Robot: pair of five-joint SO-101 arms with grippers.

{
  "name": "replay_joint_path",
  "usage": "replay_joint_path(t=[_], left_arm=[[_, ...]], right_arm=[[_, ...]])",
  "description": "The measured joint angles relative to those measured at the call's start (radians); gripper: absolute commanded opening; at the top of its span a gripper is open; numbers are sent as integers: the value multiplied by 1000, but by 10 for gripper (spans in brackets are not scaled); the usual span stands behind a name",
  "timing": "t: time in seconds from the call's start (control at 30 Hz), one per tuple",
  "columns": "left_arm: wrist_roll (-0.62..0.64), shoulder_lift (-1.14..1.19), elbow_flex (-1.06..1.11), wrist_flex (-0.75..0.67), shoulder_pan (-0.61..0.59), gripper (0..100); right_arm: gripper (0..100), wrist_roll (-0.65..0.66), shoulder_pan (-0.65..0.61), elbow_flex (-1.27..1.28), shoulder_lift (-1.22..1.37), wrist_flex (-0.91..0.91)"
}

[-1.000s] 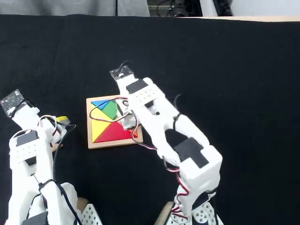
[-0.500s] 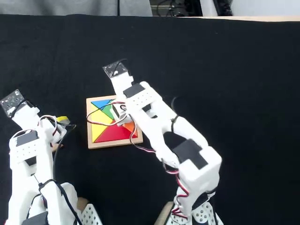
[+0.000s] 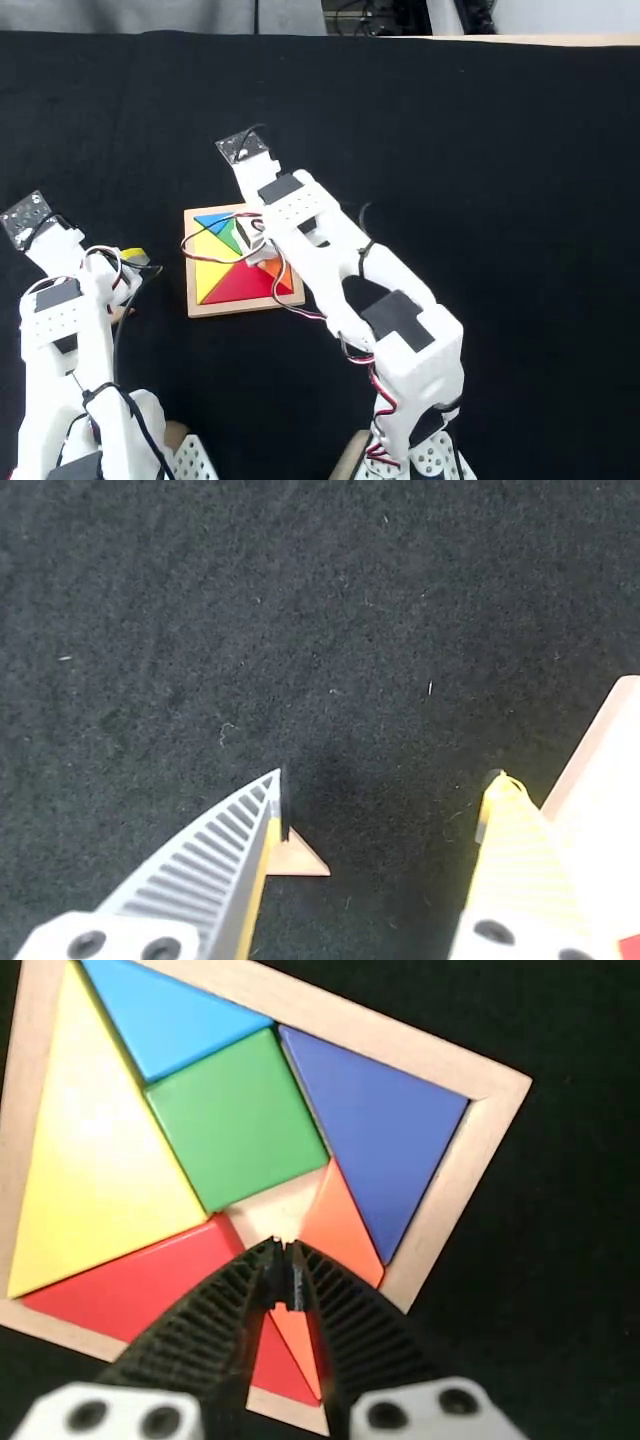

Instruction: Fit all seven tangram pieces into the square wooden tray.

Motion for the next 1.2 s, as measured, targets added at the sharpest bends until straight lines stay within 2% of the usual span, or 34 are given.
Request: replay_joint_path(t=[0.8,1.03,1.13,1.2], left_arm=[[0,0,0,0,0,310],[0,0,0,0,0,313],[-12,0,0,0,0,311],[-80,0,0,2,0,313]], right_arm=[[11,0,-11,-21,29,6],[11,0,8,44,-255,106],[11,0,69,167,-408,48],[15,0,118,278,-486,-41]])
